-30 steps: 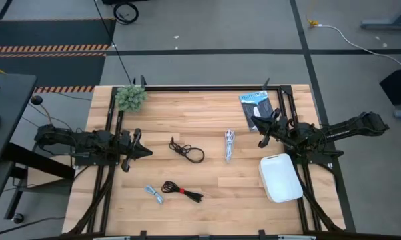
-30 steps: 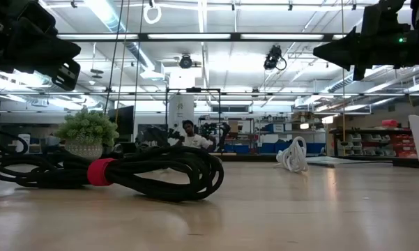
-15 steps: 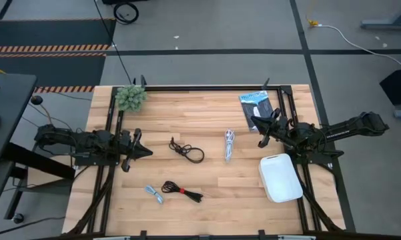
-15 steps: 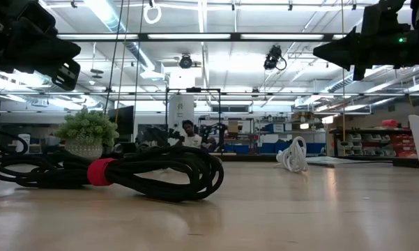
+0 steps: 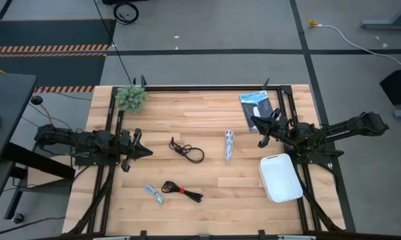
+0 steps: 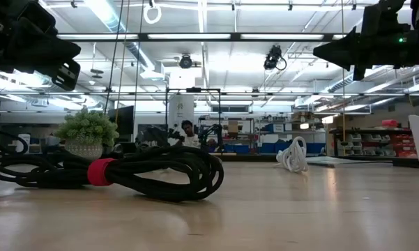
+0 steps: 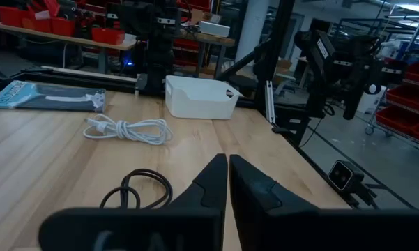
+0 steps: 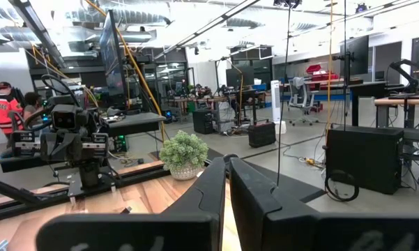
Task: Pick and place USB-C Cables
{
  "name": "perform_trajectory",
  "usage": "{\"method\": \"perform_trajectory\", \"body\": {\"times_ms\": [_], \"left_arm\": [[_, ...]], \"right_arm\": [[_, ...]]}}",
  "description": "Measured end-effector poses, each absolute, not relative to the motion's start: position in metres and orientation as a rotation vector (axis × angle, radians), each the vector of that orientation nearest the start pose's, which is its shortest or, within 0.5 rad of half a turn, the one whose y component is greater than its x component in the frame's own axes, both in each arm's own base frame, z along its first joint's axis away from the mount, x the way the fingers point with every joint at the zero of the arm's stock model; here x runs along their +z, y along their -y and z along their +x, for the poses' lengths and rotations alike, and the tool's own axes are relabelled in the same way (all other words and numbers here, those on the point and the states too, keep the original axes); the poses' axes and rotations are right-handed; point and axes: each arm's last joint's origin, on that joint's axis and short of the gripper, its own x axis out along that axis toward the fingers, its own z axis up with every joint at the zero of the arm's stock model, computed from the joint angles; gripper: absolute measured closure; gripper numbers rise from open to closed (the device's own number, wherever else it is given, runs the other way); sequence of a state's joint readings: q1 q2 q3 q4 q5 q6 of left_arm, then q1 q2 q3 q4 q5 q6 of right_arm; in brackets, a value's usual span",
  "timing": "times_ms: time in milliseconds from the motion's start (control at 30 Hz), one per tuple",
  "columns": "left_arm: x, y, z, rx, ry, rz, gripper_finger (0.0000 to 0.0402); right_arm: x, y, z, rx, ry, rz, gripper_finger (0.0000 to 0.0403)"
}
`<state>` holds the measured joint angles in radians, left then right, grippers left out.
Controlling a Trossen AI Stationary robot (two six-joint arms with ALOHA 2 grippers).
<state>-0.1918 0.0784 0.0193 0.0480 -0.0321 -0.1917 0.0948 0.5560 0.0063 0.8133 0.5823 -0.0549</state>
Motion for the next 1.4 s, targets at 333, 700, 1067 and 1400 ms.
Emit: {"method": "perform_trajectory", "body": {"times_ms": [333, 700, 1067, 1400], "left_arm": [[0.169, 0.018, 0.1, -0.158, -0.026, -0.19, 0.0377], [0.169, 0.018, 0.1, -0.158, -0.026, -0.19, 0.0377], [0.169, 0.018, 0.1, -0.158, -0.026, -0.19, 0.0377], [0.169, 0.018, 0.1, -0.158, -0.026, -0.19, 0.0377]], "right_arm": [[0.19, 0.004, 0.126, -0.491, 0.237, 0.035, 0.0373], [0.197, 0.004, 0.123, -0.493, 0.316, 0.063, 0.0373], [0.238, 0.013, 0.118, -0.569, 0.565, 0.146, 0.0376], [0.296, 0.022, 0.145, -0.558, 0.033, 0.043, 0.0398]]}}
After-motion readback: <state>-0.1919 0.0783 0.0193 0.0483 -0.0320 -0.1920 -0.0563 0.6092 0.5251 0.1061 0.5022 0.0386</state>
